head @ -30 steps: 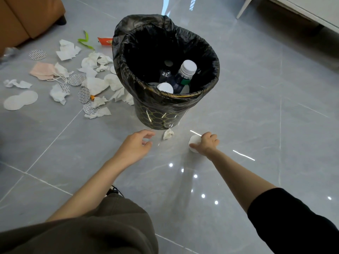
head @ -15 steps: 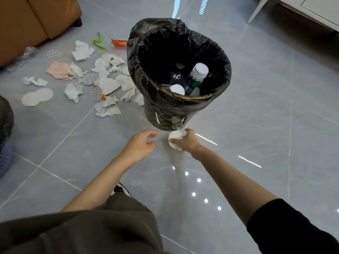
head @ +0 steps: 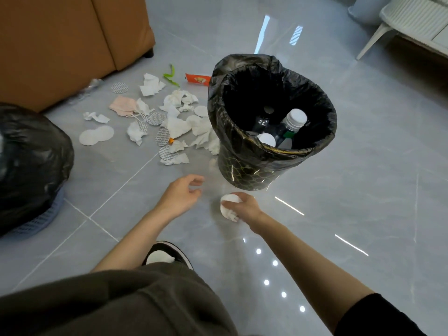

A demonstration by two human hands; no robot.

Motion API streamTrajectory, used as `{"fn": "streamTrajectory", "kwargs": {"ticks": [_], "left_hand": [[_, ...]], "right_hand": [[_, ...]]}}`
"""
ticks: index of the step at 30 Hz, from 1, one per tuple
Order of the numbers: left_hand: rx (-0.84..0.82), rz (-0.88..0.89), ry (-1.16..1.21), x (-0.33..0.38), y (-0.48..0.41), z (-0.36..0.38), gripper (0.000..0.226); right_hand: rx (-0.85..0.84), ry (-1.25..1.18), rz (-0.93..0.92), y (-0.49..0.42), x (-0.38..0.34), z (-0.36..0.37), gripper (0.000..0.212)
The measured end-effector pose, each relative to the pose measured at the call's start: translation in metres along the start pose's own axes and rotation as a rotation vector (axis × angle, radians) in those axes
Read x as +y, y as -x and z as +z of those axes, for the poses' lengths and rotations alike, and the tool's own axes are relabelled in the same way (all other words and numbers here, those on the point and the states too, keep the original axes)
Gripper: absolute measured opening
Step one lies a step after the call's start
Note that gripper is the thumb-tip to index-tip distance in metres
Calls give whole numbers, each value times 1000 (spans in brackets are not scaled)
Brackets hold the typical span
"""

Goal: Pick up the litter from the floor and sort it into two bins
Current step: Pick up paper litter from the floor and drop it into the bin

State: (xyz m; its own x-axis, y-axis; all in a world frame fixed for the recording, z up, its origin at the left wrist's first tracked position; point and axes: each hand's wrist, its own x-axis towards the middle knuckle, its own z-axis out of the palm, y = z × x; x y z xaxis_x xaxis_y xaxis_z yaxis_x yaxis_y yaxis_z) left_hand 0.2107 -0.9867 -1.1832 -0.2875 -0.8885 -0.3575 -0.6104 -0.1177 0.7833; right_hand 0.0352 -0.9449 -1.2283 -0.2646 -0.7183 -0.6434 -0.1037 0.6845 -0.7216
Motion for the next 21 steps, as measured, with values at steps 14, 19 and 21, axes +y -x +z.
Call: {"fn": "streamTrajectory", "kwargs": {"ticks": [14,19,21], "left_hand": [[105,-45,-323,-57,-44,-44,61],[47,-52,-497,-59,-79,-44,65],[29,-76,-564,-65,-90,-45,66]], "right_hand": [[-179,6,-176,24,-66,44,30],[-198,-48,-198,16,-80,60,24],[-227,-70,-183,13,-84,67,17]]}}
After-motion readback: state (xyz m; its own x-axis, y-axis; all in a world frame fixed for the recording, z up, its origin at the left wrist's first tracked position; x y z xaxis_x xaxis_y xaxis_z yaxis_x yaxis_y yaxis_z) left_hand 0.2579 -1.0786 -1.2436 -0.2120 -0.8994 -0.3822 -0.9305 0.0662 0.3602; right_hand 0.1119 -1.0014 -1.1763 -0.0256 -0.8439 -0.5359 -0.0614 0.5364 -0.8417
